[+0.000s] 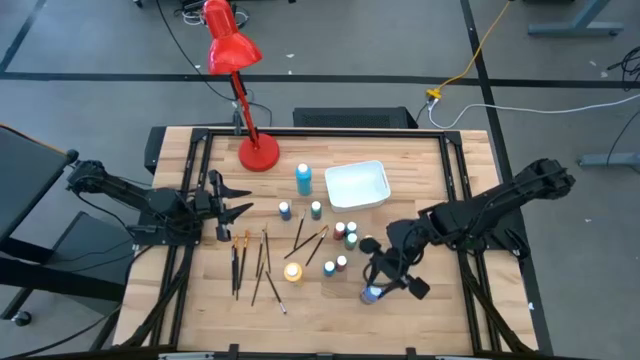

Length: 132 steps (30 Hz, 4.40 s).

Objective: Pick & Place Paint Supplies
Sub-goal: Put the purple matte acrylic craft paint into the white bin

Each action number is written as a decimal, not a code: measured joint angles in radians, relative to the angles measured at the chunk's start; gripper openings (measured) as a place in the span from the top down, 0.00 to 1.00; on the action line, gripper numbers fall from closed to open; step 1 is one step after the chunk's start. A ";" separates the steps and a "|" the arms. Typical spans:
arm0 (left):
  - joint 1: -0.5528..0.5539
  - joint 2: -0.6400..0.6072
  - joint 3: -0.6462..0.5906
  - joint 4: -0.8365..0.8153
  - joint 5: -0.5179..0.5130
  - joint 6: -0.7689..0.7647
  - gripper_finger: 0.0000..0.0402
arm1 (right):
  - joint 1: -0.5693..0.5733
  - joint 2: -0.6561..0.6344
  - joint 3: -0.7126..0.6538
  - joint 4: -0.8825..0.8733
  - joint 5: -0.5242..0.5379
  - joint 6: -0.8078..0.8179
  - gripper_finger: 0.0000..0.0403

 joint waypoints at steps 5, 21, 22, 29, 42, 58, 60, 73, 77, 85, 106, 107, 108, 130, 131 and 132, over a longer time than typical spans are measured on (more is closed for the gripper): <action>0.000 0.000 0.000 0.000 0.000 -0.029 0.64 | 0.032 0.012 -0.001 0.003 0.007 -0.007 0.58; 0.000 0.000 0.000 0.000 0.000 -0.067 0.64 | 0.038 0.014 -0.097 0.138 0.009 0.053 0.58; 0.000 0.000 0.000 0.000 0.000 -0.067 0.64 | 0.038 0.014 -0.103 0.153 0.009 0.052 0.58; 0.000 0.000 0.000 0.000 0.000 -0.068 0.64 | 0.038 0.013 -0.106 0.184 0.010 0.053 0.58; 0.000 0.065 0.002 0.000 0.000 -0.068 0.64 | 0.038 0.013 -0.106 0.202 0.010 0.051 0.58; 0.000 0.105 0.002 0.001 0.000 -0.111 0.64 | 0.067 0.044 -0.106 0.217 0.036 0.035 0.58; 0.000 0.105 0.002 0.003 0.000 -0.111 0.64 | 0.066 0.060 -0.106 0.202 0.082 0.028 0.58; 0.000 0.105 0.002 0.009 0.000 -0.112 0.64 | 0.066 0.066 -0.105 0.135 0.121 0.025 0.58; 0.000 0.105 0.002 0.009 0.000 -0.112 0.64 | 0.066 0.066 -0.105 0.137 0.120 0.024 0.63; 0.000 0.105 0.001 0.009 0.000 -0.112 0.64 | 0.066 0.066 -0.105 0.139 0.115 0.025 0.72; 0.000 0.104 0.000 0.098 0.000 -0.088 0.64 | -0.045 -0.169 0.117 -0.228 0.437 -0.155 0.71; 0.000 0.104 0.000 0.098 0.000 -0.078 0.64 | -0.062 -0.177 0.135 -0.258 0.485 -0.166 0.71; 0.000 0.105 0.000 0.098 0.000 -0.063 0.64 | -0.082 -0.184 0.147 -0.279 0.528 -0.183 0.71; 0.000 0.105 0.000 0.132 0.000 -0.032 0.64 | -0.706 -0.189 -0.085 -0.074 0.399 -0.235 0.71; 0.000 0.105 0.000 0.136 0.000 -0.032 0.64 | -0.721 -0.189 -0.109 -0.050 0.400 -0.236 0.71; 0.000 0.105 0.000 0.140 0.000 -0.032 0.64 | -0.736 -0.189 -0.131 -0.027 0.400 -0.236 0.71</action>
